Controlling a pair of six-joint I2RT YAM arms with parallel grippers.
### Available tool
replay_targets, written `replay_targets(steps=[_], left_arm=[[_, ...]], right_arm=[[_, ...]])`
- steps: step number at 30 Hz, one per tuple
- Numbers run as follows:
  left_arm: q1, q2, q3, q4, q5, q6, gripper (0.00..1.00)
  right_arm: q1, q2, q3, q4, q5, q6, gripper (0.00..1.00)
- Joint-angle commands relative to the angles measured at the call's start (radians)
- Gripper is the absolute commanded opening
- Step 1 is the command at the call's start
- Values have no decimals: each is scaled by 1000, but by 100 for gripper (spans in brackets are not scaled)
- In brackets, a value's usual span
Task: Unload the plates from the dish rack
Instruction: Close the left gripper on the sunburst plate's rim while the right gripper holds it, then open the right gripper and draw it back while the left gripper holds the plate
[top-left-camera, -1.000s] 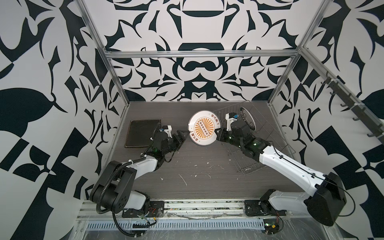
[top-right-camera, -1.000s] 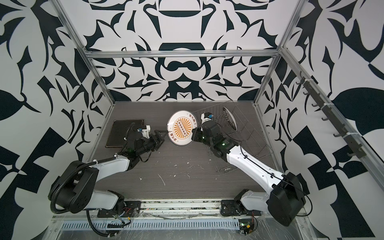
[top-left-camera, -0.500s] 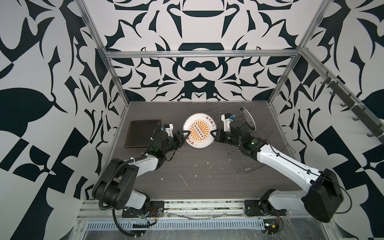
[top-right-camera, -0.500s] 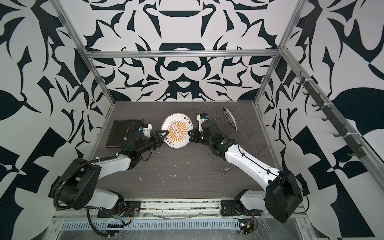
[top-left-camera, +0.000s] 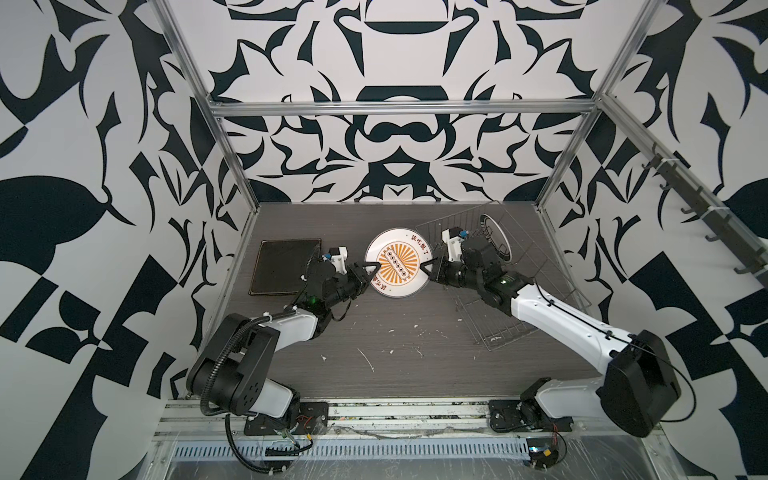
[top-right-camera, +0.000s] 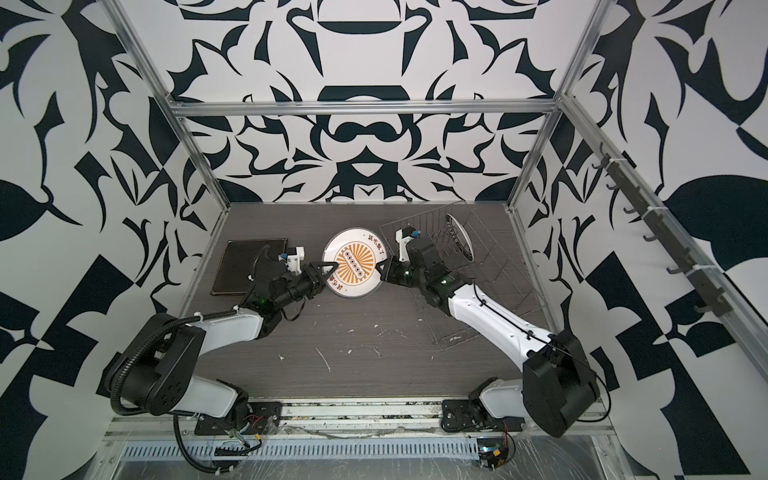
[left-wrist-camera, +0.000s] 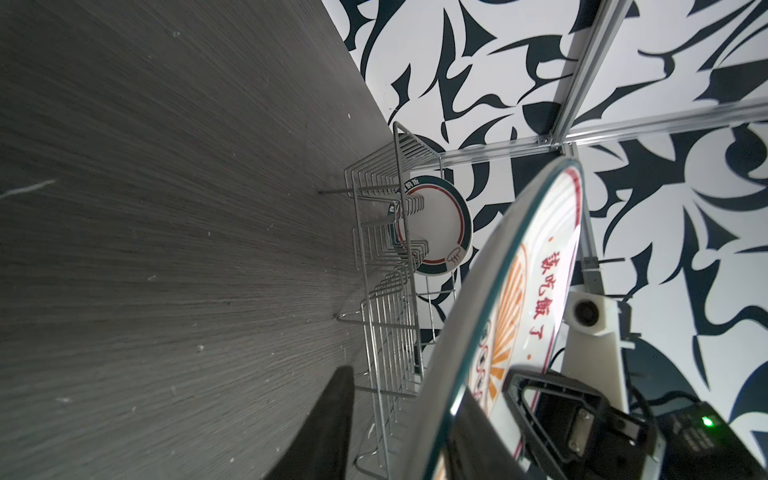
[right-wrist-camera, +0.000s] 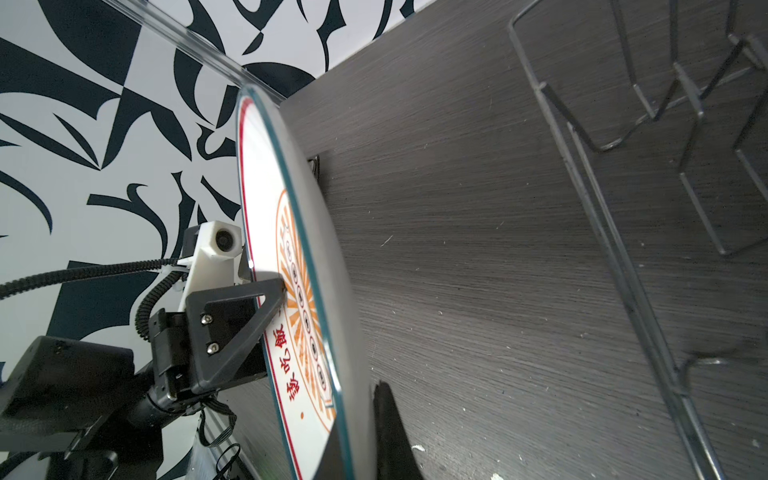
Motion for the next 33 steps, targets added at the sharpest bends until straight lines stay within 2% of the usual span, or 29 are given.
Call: replay_targets(steps=[1, 6, 10, 13, 24, 28, 33], left_arm=[[-2, 15, 17, 26, 4, 3, 29], [-2, 38, 6, 88, 1, -17, 21], [-2, 68, 7, 127, 9, -36, 9], [-2, 84, 7, 148, 10, -47, 0], [-2, 60, -3, 150, -39, -32, 0], [-2, 16, 28, 56, -80, 7, 0], [0, -14, 82, -37, -128, 52, 0]], right_arm=[[-10, -22, 22, 116, -62, 21, 0], [-23, -21, 19, 115, -76, 27, 0], [-33, -15, 22, 115, -99, 36, 0], [-39, -9, 25, 115, -114, 36, 12], [-62, -3, 32, 120, -147, 28, 64], [-93, -3, 66, 62, -160, 28, 76], [-149, -22, 91, 9, -185, 27, 82]])
